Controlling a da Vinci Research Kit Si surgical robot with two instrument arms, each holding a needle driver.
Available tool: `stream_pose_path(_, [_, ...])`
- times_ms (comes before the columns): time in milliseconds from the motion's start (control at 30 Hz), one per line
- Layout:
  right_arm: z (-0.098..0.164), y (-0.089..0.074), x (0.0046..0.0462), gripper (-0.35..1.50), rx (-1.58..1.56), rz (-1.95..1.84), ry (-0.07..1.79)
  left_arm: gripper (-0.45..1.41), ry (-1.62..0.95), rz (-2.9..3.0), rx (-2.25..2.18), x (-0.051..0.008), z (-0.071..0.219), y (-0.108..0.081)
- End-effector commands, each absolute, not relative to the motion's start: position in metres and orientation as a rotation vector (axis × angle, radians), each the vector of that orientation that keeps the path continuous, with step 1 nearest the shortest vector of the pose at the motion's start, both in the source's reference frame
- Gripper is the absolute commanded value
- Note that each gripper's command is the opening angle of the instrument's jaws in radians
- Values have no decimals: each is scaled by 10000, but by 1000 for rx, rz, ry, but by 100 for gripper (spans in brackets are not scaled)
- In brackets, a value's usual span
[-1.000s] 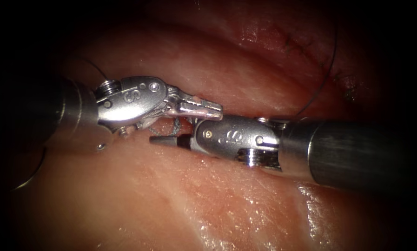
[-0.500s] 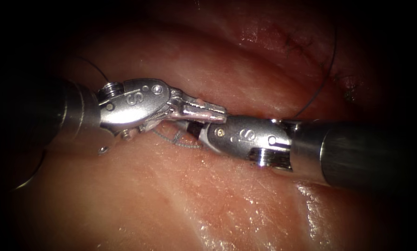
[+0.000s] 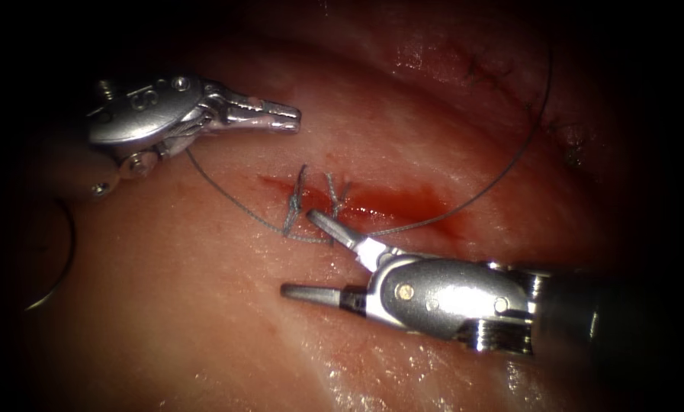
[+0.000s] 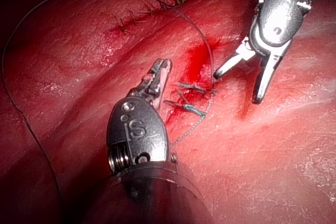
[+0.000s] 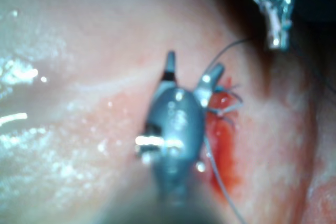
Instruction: Wound Closure
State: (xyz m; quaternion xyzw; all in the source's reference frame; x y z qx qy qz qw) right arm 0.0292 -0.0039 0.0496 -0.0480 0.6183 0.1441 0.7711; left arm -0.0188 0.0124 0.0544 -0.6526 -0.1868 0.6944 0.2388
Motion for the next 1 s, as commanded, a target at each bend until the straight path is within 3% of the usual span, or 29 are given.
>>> stream_pose_path(33, [498, -51, 286, 148, -102, 320, 1339, -45, -509, 1902, -1780, -189, 555, 121])
stream_pose_path(300, [472, -71, 225, 148, -104, 354, 1359, -45, -439, 1902, -1761, -170, 596, 162])
stream_pose_path(767, [483, -73, 240, 148, -98, 408, 1358, -45, -438, 1965, -1565, -168, 719, 197])
stream_pose_path(900, [486, -76, 248, 148, -96, 418, 1357, 66, -477, 1960, -1446, -174, 756, 179])
stream_pose_path(933, [487, -76, 249, 148, -97, 417, 1357, 83, -491, 1934, -1425, -174, 762, 173])
stream_pose_path(1000, [488, -77, 250, 148, -96, 423, 1360, 99, -517, 1908, -1389, -174, 766, 165])
